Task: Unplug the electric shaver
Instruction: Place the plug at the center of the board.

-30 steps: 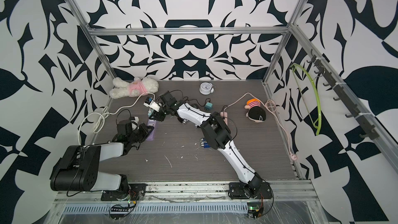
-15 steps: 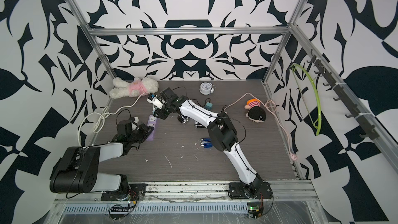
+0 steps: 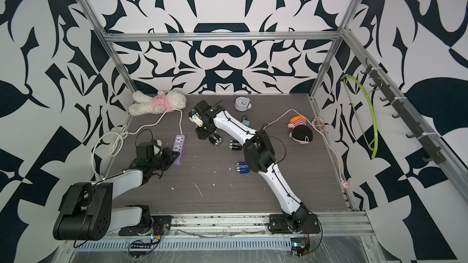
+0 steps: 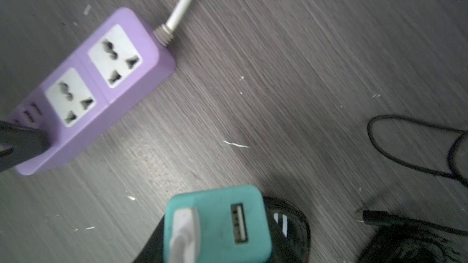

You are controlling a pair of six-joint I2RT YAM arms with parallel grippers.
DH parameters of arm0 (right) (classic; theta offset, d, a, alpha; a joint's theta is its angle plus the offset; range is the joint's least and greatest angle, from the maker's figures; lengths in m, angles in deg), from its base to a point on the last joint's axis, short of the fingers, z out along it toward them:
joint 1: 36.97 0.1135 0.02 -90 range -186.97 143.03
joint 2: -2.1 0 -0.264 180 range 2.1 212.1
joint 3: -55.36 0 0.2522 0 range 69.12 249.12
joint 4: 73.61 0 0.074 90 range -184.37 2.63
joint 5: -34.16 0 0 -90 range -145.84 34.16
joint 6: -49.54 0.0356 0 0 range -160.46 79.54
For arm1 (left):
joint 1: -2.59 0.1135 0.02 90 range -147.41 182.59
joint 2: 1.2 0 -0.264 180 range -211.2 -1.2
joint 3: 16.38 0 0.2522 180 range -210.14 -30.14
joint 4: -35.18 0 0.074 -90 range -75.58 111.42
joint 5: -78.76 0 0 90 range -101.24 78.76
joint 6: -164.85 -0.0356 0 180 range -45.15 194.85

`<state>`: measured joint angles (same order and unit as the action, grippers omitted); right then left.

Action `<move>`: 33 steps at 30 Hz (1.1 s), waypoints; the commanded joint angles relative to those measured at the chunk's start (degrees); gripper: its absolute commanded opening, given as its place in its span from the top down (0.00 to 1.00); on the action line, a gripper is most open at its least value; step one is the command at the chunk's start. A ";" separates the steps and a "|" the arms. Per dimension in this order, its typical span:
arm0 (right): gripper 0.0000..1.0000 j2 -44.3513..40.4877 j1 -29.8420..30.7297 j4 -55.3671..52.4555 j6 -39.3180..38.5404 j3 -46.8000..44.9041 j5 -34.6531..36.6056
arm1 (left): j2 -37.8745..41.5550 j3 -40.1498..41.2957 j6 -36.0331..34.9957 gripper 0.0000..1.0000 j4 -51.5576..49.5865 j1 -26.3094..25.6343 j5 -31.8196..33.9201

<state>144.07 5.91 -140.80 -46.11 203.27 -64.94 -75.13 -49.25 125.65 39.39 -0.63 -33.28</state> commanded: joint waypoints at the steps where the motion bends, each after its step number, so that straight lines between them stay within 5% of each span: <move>1: 1.00 2.23 -0.16 -6.85 1.08 5.79 0.38 | 2.23 -0.10 -0.62 1.00 -4.08 0.25 0.88; 19: 0.98 8.13 -0.27 -5.81 2.01 11.21 -5.08 | 2.49 -0.55 -0.97 1.00 -4.86 0.22 0.98; 33: 0.55 7.71 -0.29 -3.75 2.86 11.58 -5.49 | 1.95 -0.95 -1.65 1.00 -5.52 0.24 1.14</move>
<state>152.31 5.38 -145.59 -43.75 212.67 -69.40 -73.17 -49.28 125.32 36.16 -0.63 -32.91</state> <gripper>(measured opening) 0.439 0.037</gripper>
